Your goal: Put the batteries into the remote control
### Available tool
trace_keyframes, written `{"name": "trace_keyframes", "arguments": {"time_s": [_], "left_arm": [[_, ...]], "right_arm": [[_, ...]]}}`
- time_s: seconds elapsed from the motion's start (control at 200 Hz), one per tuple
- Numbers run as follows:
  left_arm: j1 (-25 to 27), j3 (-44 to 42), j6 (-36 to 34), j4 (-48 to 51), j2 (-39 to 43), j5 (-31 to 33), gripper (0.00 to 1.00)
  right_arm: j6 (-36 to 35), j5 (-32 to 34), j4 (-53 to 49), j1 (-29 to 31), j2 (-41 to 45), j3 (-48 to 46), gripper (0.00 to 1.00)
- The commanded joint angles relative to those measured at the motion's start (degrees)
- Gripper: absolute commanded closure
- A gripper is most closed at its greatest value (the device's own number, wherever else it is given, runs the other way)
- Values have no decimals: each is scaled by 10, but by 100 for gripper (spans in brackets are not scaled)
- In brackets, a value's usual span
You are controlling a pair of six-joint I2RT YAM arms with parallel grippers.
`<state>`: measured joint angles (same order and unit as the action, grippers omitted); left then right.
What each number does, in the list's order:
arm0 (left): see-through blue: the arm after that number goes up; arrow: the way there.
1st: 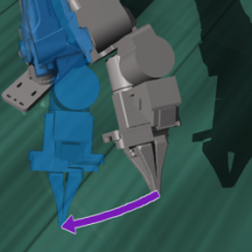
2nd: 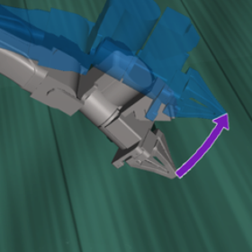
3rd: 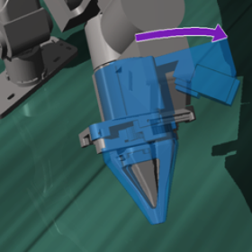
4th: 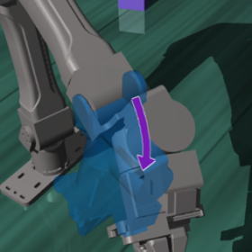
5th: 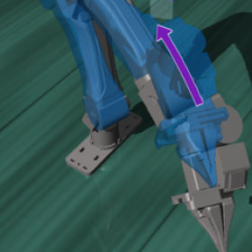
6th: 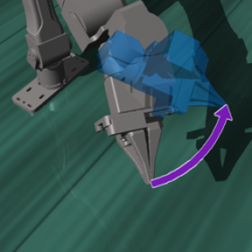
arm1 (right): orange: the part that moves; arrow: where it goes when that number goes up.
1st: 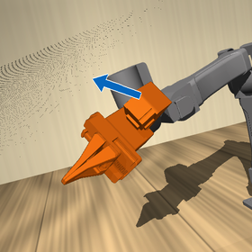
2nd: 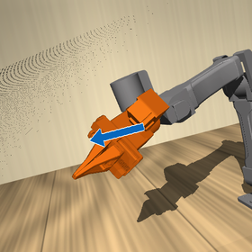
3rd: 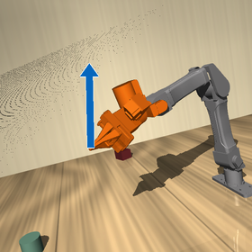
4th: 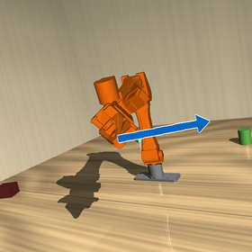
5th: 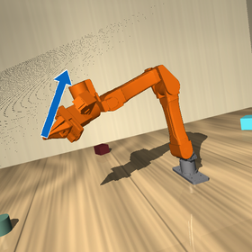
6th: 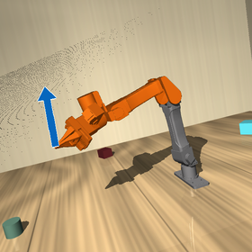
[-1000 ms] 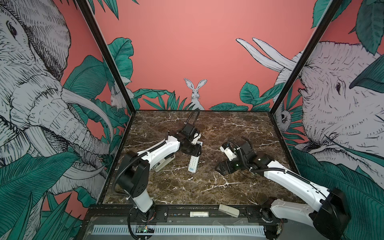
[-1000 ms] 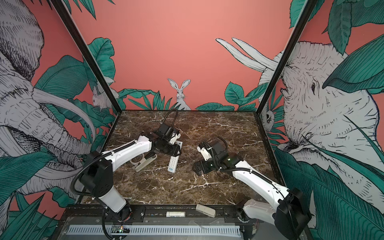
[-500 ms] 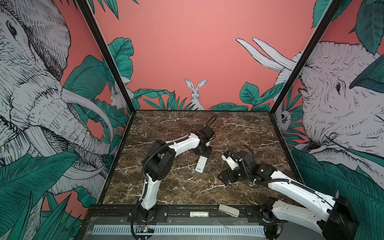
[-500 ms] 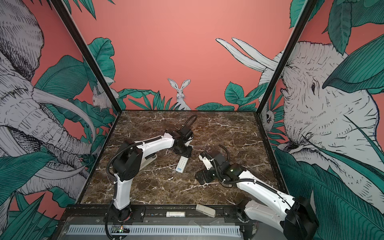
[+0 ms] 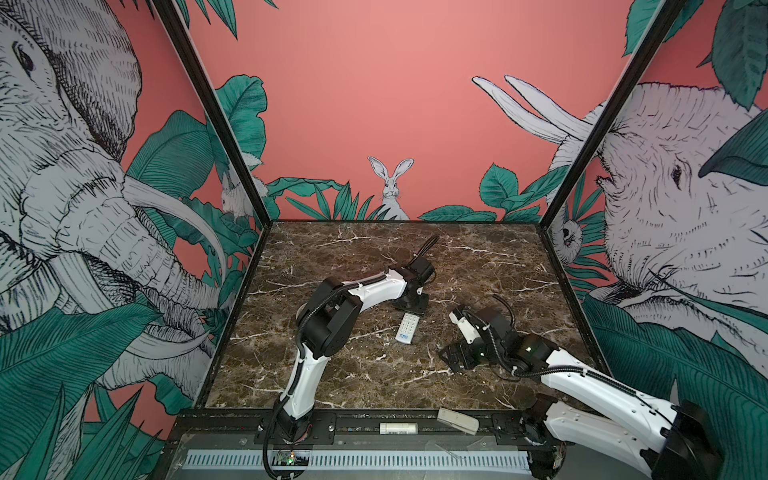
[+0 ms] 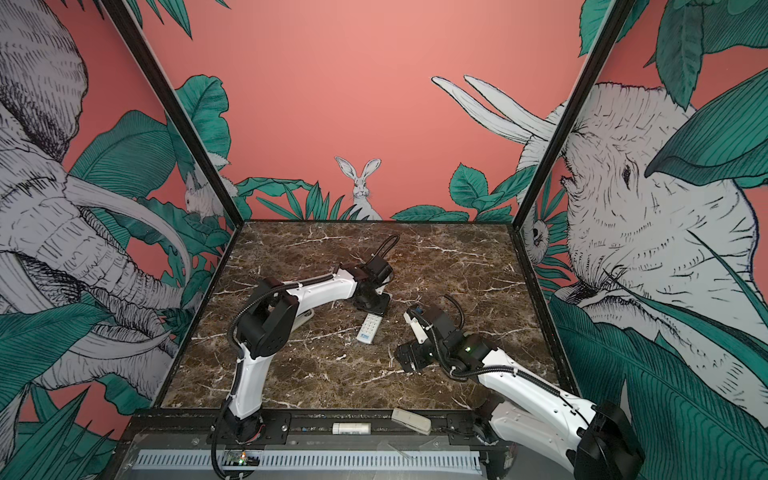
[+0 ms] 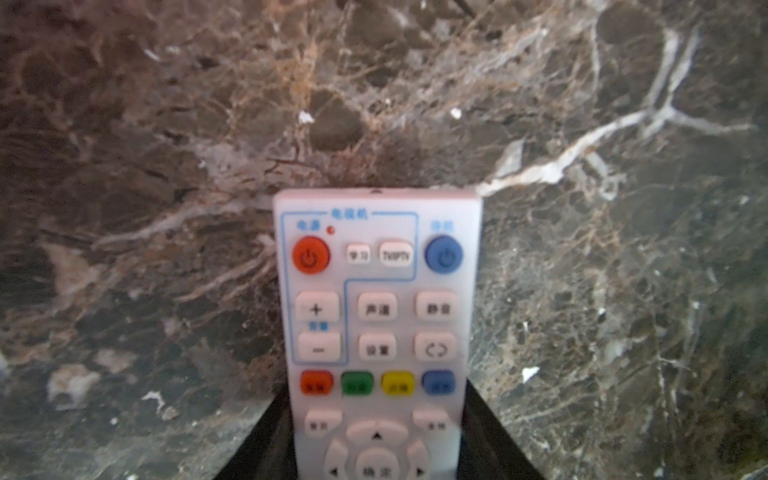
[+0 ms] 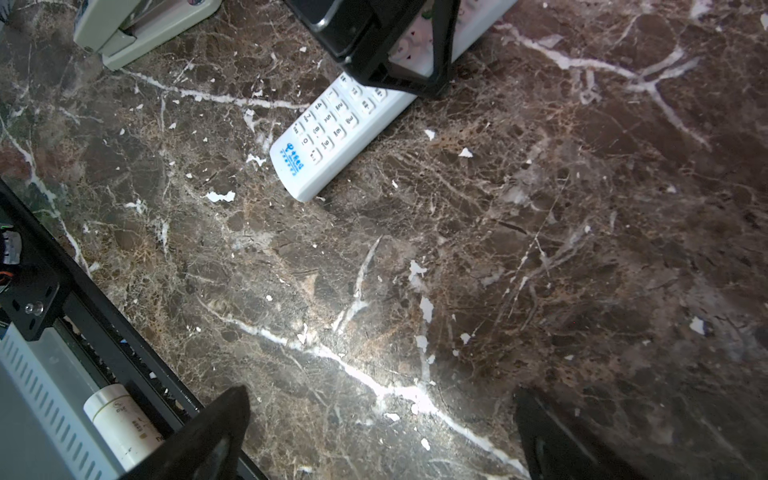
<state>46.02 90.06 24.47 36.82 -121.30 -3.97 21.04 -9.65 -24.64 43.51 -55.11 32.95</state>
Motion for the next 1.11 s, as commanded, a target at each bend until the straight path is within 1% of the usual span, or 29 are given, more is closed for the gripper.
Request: {"name": "trace_keyframes", "arguments": {"time_s": [0.0,0.215,0.33,0.385,0.48,0.505,0.54,0.55,0.565,0.64,0.745,0.89,0.905,0.935,1.005,1.045,1.1], "left_arm": [[4,9,9,-15,-12,4,58],[4,2,0,-22,2,5,46],[4,-11,-10,-39,20,2,37],[4,-17,-20,-47,35,2,31],[4,-32,-43,-65,71,3,25],[3,-37,-50,-69,82,5,20],[3,-44,-61,-74,101,9,18],[2,-47,-63,-76,106,11,15],[2,-51,-69,-79,115,13,14],[-3,-72,-94,-90,163,26,11],[-20,-111,-128,-107,234,36,11],[-55,-180,-171,-131,335,52,10],[-72,-187,-175,-135,346,54,10],[-86,-202,-185,-141,366,62,10],[-106,-232,-214,-144,411,98,10],[-111,-254,-244,-153,438,125,10],[-112,-296,-299,-186,479,162,9]], "right_arm": [[5,10,5,3,6,4,1],[5,14,-7,2,3,19,1],[1,27,-27,2,4,31,1],[-4,31,-38,3,6,37,1],[-12,34,-50,2,14,46,1],[-13,35,-53,2,15,47,1],[-17,35,-56,2,16,52,1],[-19,35,-57,3,16,53,1],[-20,36,-59,3,16,56,1],[-27,42,-66,2,11,69,1],[-36,56,-77,2,-10,91,1],[-49,81,-75,-5,-44,115,0],[-51,82,-75,-8,-47,117,0],[-56,86,-72,-14,-53,121,0],[-69,90,-67,-35,-65,129,0],[-77,98,-67,-46,-69,136,0],[-95,126,-64,-57,-70,143,0]]}}
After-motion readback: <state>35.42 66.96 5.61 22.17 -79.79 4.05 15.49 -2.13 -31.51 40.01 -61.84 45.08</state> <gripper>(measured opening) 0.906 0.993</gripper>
